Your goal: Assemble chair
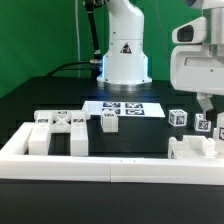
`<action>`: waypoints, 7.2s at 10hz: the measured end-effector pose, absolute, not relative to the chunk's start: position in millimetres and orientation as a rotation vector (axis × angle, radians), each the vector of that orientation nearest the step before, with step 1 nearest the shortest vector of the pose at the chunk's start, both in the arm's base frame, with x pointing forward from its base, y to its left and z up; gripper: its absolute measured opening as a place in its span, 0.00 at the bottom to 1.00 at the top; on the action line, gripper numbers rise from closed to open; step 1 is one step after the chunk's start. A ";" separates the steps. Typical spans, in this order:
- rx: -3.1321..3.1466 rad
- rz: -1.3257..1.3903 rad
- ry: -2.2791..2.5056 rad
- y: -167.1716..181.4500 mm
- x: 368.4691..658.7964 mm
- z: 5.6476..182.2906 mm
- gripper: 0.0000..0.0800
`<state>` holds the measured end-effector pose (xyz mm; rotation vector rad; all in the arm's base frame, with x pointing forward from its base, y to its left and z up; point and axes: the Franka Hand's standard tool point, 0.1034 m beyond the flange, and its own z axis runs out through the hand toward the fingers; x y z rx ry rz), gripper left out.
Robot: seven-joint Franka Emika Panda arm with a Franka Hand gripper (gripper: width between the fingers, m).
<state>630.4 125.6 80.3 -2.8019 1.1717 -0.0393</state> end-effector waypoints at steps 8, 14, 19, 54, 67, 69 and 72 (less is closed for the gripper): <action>-3.058 -0.090 0.097 131.8 629.8 83.7 0.81; -3.041 -0.115 -0.516 126.2 631.3 83.8 0.65; -3.045 -0.114 -0.480 126.2 631.1 83.6 0.36; -3.062 -0.140 -0.603 127.6 635.3 84.1 0.36; -2.786 -0.091 1.220 125.0 636.2 81.4 0.36; -2.773 -0.088 1.254 125.8 635.7 81.3 0.36; -2.841 -0.079 1.117 126.7 634.3 81.6 0.74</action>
Offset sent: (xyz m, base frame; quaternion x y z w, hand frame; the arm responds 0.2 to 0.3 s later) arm 0.0001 0.0038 0.0091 -0.0087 -0.0049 -0.2557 0.9667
